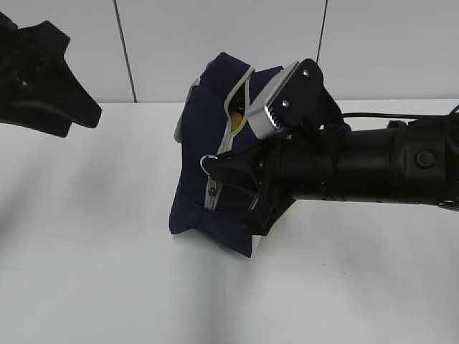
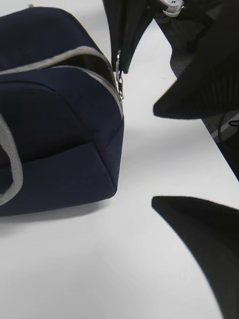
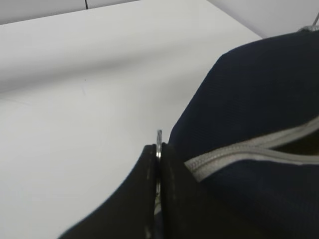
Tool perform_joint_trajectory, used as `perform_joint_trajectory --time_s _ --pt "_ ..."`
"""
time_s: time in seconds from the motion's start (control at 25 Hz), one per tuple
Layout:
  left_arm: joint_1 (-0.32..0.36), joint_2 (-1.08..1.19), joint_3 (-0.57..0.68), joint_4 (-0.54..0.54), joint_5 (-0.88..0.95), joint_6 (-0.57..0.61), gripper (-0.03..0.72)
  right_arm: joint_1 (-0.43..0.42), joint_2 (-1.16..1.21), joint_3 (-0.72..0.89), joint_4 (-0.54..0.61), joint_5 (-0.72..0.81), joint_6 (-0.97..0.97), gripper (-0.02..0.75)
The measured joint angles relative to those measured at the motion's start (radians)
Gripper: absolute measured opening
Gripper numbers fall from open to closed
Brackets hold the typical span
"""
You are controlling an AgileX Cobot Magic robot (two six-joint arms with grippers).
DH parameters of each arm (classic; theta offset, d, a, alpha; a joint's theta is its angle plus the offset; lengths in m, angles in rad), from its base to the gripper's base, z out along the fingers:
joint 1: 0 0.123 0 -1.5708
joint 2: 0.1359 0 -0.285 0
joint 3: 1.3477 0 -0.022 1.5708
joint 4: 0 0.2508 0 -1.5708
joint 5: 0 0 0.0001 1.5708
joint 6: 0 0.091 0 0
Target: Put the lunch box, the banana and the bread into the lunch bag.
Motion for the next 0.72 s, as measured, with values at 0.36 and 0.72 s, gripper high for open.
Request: perform_joint_trajectory --time_s 0.36,0.72 --pt "0.000 0.056 0.001 -0.065 -0.023 0.059 0.361 -0.002 0.001 0.000 0.143 -0.072 -0.130 -0.016" --pt "0.000 0.098 0.004 -0.100 -0.040 0.110 0.361 -0.002 0.002 -0.005 0.254 -0.089 -0.208 -0.016"
